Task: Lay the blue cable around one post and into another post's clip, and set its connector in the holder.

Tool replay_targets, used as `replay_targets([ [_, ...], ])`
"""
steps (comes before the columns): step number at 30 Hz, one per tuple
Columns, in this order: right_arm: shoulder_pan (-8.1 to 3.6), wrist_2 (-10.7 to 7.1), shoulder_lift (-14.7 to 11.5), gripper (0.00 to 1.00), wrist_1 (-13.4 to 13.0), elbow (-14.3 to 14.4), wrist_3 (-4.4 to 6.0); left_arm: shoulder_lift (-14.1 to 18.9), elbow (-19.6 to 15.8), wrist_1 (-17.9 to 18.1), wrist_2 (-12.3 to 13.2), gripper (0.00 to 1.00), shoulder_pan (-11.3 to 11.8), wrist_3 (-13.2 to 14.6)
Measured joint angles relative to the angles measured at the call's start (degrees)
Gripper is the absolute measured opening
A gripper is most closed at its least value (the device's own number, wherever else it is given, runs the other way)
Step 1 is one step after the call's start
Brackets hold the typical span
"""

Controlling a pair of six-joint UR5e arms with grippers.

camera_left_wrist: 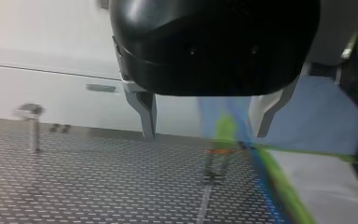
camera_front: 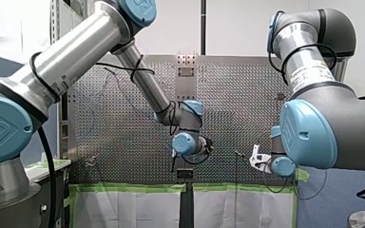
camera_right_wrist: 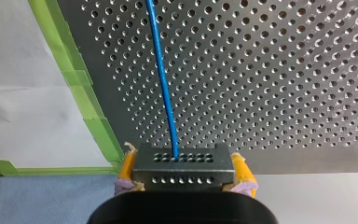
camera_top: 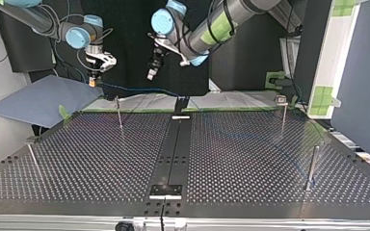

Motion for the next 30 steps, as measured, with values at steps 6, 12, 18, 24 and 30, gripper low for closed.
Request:
replay_targets([
  [6,0.01,0.00,0.00,0.00,0.14,-0.02,-0.15,-3.00,0.03,-0.01,-0.06,0.98,0.08,0.19],
  [12,0.00,0.00,0.00,0.00,0.26,0.00,-0.27,-5.78,0.16,0.09,0.06,0.98,0.39,0.14],
  [18,0.01,0.01,0.00,0.00,0.35,0.00,-0.30,-8.75,1.02,-0.07,0.14,0.98,0.93,-0.53],
  [24,0.02,0.00,0.00,0.00,0.38,0.00,-0.30,-11.48,3.00,-1.31,0.74,0.98,1.35,-2.50],
  [30,0.01,0.00,0.00,0.00,0.37,-0.01,-0.30,-14.65,5.37,-3.61,1.26,0.98,1.70,-4.99],
])
